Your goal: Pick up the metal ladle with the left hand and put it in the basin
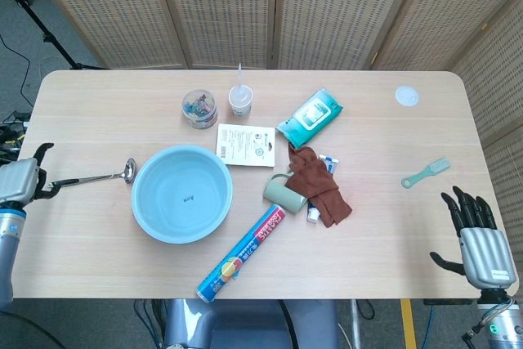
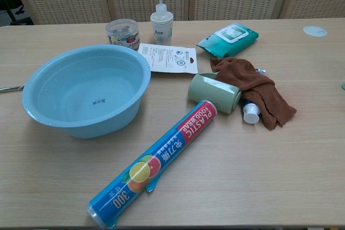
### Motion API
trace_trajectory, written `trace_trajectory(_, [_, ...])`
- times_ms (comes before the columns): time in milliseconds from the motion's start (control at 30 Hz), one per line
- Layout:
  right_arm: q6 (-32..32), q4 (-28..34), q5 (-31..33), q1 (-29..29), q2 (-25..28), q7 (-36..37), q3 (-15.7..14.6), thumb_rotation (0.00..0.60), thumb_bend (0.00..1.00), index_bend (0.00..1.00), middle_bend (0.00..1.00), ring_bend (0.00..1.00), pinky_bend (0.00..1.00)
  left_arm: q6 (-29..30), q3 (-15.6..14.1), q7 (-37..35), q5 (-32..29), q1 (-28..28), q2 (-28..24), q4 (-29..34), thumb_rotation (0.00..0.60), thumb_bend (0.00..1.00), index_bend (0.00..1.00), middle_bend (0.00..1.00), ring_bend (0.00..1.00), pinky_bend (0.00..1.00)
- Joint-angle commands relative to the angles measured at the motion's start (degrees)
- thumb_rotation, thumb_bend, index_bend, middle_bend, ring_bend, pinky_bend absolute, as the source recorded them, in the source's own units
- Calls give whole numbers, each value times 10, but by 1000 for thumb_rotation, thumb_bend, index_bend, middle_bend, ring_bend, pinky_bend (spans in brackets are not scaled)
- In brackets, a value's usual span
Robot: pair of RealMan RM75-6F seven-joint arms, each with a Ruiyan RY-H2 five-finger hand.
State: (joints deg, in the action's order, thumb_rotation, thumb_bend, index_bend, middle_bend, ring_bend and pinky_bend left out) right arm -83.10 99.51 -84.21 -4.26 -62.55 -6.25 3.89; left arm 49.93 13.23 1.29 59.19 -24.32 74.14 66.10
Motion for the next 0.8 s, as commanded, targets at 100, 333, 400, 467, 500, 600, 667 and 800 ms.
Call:
trace_trajectory(100, [8, -5, 6, -4, -6, -4, 1, 600, 0, 0, 0, 0, 0, -73, 1, 23, -58, -45, 70, -117, 600, 394, 286, 932, 803, 838])
trace_trajectory(333, [12, -8, 11, -6, -10, -13, -1, 600, 0, 0, 0, 0, 0, -94, -16, 34, -64, -45, 115, -194, 600, 384, 337, 932, 803, 838])
trace_trajectory(400, [13, -8, 11, -6, -10, -13, -2, 600, 0, 0, 0, 0, 0, -103, -12, 31, -72, -47, 130, -217, 600, 379, 341, 932, 803, 838])
trace_trajectory(467, [13, -9, 11, -6, -10, -12, -2, 600, 0, 0, 0, 0, 0, -114, -7, 23, -75, -51, 139, -232, 600, 377, 359, 932, 803, 838])
trace_trajectory(500, [14, -9, 11, -7, -10, -12, -2, 600, 0, 0, 0, 0, 0, -117, -5, 18, -75, -52, 143, -238, 600, 375, 366, 932, 803, 838])
trace_trajectory(600, [15, -10, 13, -7, -10, -11, -1, 600, 0, 0, 0, 0, 0, -120, -2, 8, -68, -57, 155, -255, 600, 364, 379, 932, 803, 838])
trace_trajectory(667, [15, -11, 15, -8, -10, -9, 0, 600, 0, 0, 0, 0, 0, -119, 0, 2, -63, -60, 164, -268, 600, 359, 380, 932, 803, 838])
trace_trajectory(800, [15, -10, 15, -8, -8, -6, 0, 600, 0, 0, 0, 0, 0, -131, 1, -2, -58, -66, 186, -300, 600, 352, 380, 932, 803, 838])
